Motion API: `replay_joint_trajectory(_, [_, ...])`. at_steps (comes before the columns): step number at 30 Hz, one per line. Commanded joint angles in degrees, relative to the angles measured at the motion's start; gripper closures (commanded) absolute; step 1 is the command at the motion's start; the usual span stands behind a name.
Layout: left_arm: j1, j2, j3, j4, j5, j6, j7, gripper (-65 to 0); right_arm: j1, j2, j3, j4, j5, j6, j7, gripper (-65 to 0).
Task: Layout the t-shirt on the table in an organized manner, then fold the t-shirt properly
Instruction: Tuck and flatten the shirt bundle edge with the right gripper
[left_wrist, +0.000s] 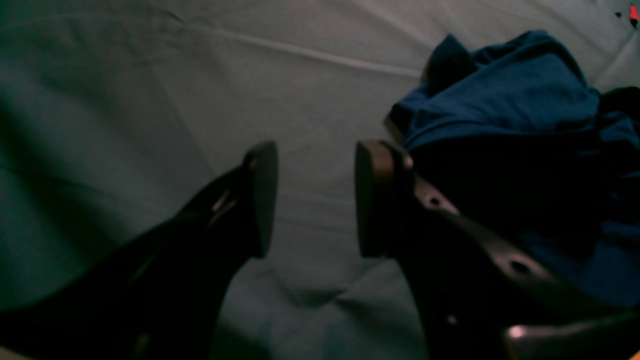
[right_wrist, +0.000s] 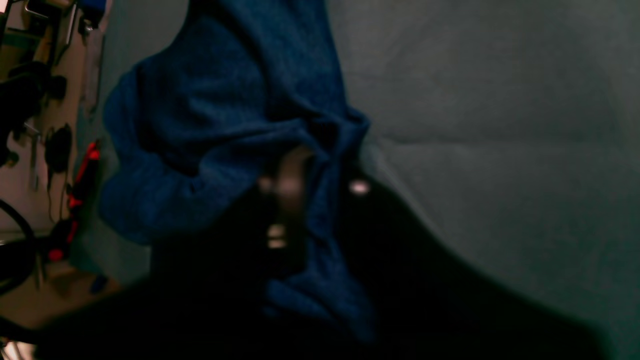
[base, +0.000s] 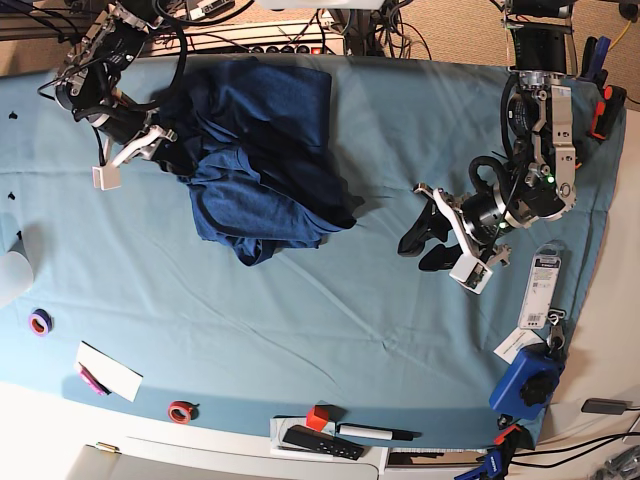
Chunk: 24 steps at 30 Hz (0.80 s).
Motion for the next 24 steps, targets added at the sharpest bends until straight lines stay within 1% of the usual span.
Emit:
replay_joint_trajectory(1, [-1.0, -0.3, -0.2, 1.0, -1.3, -0.2, -1.5, -26.4, 0.3, 0.7, 0.1, 0.7, 2.5, 0.1, 0.4, -3.0])
replay_joint_trajectory(2, [-1.0, -0.3, -0.2, 1.0, -1.3, -0.2, -1.5, -26.4, 0.3, 0.7, 0.1, 0.7, 3.8, 0.1, -0.1, -0.4])
replay_joint_trajectory(6, [-1.0, -0.3, -0.2, 1.0, -1.3, -0.2, -1.5, -26.4, 0.3, 0.7, 0.2, 0.9, 13.2, 0.1, -0.3, -0.1])
replay_joint_trajectory(8, [-1.0, -0.3, -0.2, 1.0, -1.3, -0.2, -1.5, -26.4, 0.3, 0.7, 0.2, 0.9, 16.9, 0.1, -0.3, -0.1])
replay_joint_trajectory(15, [-1.0, -0.3, -0.2, 1.0, -1.3, -0.2, -1.5, -26.4, 0.3, 0.7, 0.2, 0.9, 24.3, 0.1, -0.3, -0.2])
replay_joint_trajectory(18, [-1.0, -0.3, -0.2, 1.0, -1.3, -0.2, -1.5, -26.4, 0.3, 0.7, 0.2, 0.9, 25.9, 0.1, -0.3, -0.4])
replay_joint_trajectory(19, [-1.0, -0.3, -0.2, 1.0, -1.3, -0.2, -1.5, -26.4, 0.3, 0.7, 0.2, 0.9, 25.9, 0.1, -0.3, -1.1])
replay_joint_trajectory(20, [-1.0, -0.3, -0.2, 1.0, -1.3, -0.2, -1.5, -26.4, 0.3, 0.7, 0.2, 0.9, 25.9, 0.1, -0.3, -3.4])
replay_joint_trajectory(24, [-1.0, -0.3, -0.2, 1.0, -1.3, -0.2, -1.5, -26.4, 0.3, 0.7, 0.2, 0.9, 25.9, 0.1, -0.3, -16.3])
